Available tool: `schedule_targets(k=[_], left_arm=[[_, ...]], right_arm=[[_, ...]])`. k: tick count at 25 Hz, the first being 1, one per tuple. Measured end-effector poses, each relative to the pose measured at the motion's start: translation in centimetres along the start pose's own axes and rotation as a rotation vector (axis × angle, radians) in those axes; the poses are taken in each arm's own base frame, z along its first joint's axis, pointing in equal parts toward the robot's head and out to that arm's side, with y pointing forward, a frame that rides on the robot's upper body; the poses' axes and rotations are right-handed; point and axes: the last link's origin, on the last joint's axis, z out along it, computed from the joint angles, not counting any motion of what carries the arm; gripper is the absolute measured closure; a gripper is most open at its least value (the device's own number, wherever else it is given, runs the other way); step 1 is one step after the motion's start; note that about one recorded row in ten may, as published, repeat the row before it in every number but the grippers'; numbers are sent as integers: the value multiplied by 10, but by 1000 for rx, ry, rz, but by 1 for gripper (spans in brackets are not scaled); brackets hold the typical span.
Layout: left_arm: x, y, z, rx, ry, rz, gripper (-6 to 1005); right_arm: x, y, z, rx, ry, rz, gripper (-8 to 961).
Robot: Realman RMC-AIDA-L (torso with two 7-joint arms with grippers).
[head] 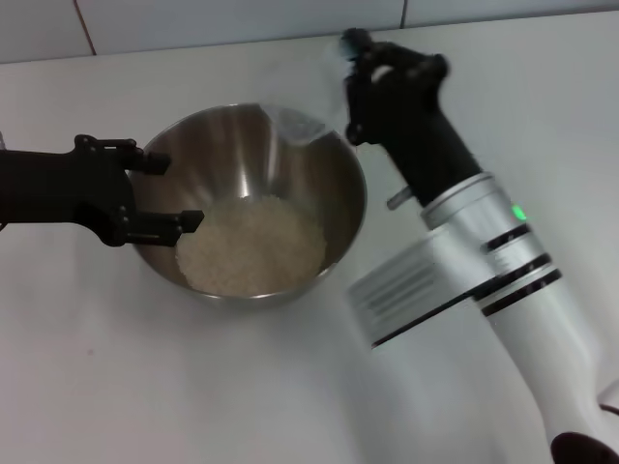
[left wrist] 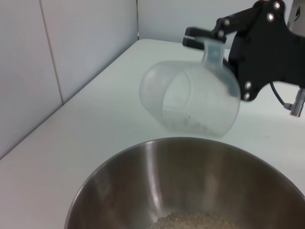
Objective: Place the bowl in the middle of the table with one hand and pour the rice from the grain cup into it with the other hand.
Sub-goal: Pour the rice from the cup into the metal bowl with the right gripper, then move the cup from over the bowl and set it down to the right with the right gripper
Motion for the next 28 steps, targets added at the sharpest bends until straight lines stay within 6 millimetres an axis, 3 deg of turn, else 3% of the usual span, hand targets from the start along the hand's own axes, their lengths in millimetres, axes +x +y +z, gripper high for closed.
schedule_targets(k=[1,2,5,9,17,28], left_arm=[[0,0,0,0,0,1,186],[0,0,0,1,0,3,186],[1,-1,0,1,1,6,186],[1,-1,0,3,2,9,186],[-12,-4,4,23,-1,-36,186],[-13,-4,5,24,-2,-40,186]], right_arm=[[13,-5,-3,21,12,222,948],[13,-5,-3,21,12,222,948],[42,-19,-7,79,40,521,947],[78,-27,-13,93,116,728,946],[118,-9,-9,-54,345,840,944],[128,10,-1,-180,486,831,941]])
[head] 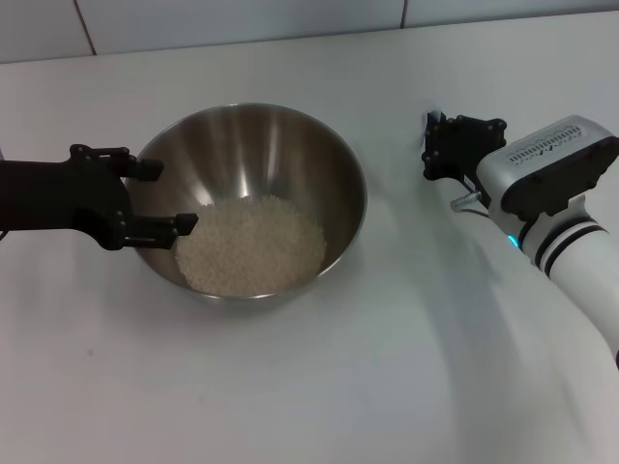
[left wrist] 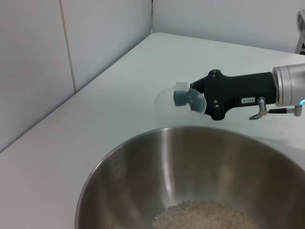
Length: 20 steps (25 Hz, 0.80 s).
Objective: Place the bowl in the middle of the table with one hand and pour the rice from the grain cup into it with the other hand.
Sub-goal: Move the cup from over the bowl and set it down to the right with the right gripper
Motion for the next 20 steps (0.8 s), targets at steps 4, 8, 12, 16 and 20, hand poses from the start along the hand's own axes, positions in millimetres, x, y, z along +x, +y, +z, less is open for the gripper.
schedule_targets(k=[4,8,12,16,20], left_arm=[[0,0,0,-1,0,0,186],[-1,0,1,-4,-3,-3,186],[0,0,2,-7,-6,1,186],[0,0,2,-7,-7,2,186],[0,0,2,-8,-9,3,186]], right_arm=[[4,0,-2,10,15,16,940],[8,3,-6,3,20,26,908],[13,6,-12,-1,33,38,847],[20,9,-23,7,31,73,785],[28,10,-40,30,11,113,538]])
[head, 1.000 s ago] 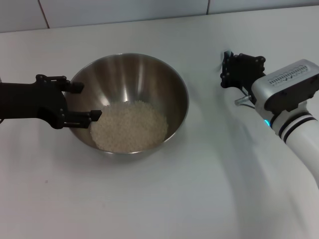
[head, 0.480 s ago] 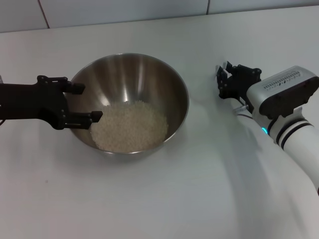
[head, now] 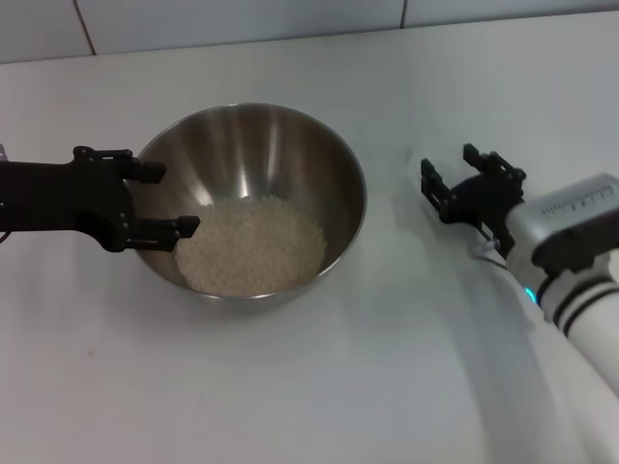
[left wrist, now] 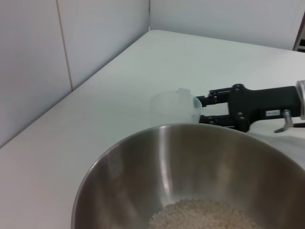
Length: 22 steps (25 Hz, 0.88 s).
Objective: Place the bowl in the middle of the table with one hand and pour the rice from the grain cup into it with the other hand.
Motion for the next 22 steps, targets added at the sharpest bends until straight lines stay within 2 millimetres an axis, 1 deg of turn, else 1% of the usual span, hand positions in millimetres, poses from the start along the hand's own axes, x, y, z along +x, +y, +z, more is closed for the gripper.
schedule_targets(k=[2,3,5,6,9,10,11,12,14,15,16,17,18,19,20,21,22], left_arm=[[0,0,0,-3,-1,0,186],[0,1,0,-4,-1,0,186],[0,1,0,-6,-2,0,186],[0,1,0,-6,-2,0,186],[0,1,0,-6,-2,0,186],[0,1,0,-6,-2,0,186],[-1,1,0,-5,-2,0,186],[0,1,0,-4,-2,0,186],[-1,0,-1,-2,-3,-2,186],[-2,0,-1,-1,-3,-3,186],[-2,0,-2,-1,-3,-4,186],[-2,0,-2,1,-3,-4,186],[-2,0,-2,2,-2,-4,186],[-2,-1,-3,4,-2,-3,186],[-2,-1,-3,4,-2,-3,186],[-2,-1,-3,5,-1,-3,186],[-2,-1,-4,6,0,-3,186]], right_arm=[[1,2,-12,12,-41,34,448],[0,3,-22,22,-83,54,403],[-8,4,-40,30,-184,80,313],[-13,5,-50,27,-247,87,275],[-34,8,-71,-23,-416,73,162],[-42,8,-73,-50,-461,62,124],[-50,9,-74,-90,-499,47,125],[-60,8,-71,-130,-533,32,126],[-78,7,-59,-215,-548,9,127],[-86,7,-49,-256,-531,-6,128],[-100,10,-31,-327,-492,-42,129],[-100,10,-31,-327,-492,-42,129],[-108,12,-22,-364,-465,-68,129],[-120,17,-9,-405,-433,-100,129],[-120,17,-9,-405,-433,-100,129],[-129,23,0,-430,-407,-124,129],[-129,23,0,-430,-407,-124,129]])
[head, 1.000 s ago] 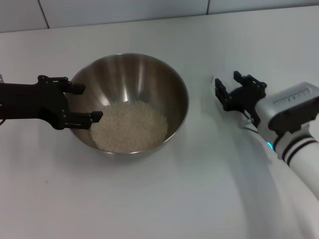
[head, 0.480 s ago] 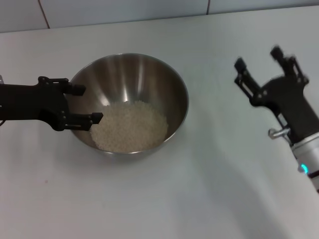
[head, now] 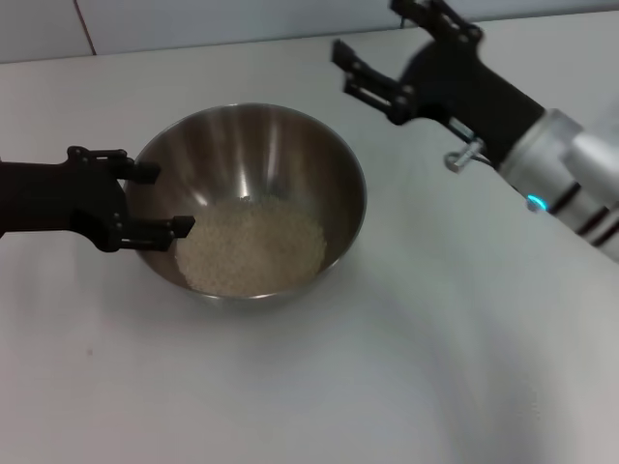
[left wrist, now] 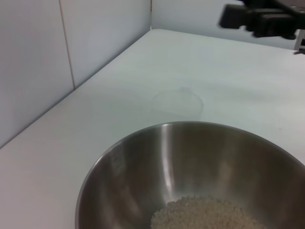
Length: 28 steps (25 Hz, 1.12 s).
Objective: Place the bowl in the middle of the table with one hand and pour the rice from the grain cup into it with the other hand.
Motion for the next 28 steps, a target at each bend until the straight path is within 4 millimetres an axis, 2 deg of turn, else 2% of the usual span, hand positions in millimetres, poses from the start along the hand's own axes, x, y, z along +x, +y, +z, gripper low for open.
schedule_targets(k=[2,5,7,8,9,11,15,20,23,28], left_arm=[[0,0,0,1,0,1,186],[0,-1,-1,2,-1,2,186],[0,-1,-1,3,-1,3,186],[0,-1,-1,3,-1,3,186],[1,-1,-1,5,0,4,186],[1,-1,-1,5,0,4,186],[4,-3,-1,12,4,19,186],[5,-3,0,12,6,22,186],[6,-4,0,12,7,25,186],[7,-4,0,12,8,27,186]], right_arm=[[-3,1,15,-33,73,-32,129],[-11,1,23,-39,122,-50,129],[-27,0,32,-32,200,-87,129],[-27,0,32,-32,200,-87,129],[-40,1,37,-24,244,-109,129],[-47,2,40,-19,263,-116,129],[-58,3,49,-5,425,-121,129],[-68,11,55,-22,504,-124,129],[-77,11,59,-66,581,-67,129],[-77,4,57,-121,660,2,129]])
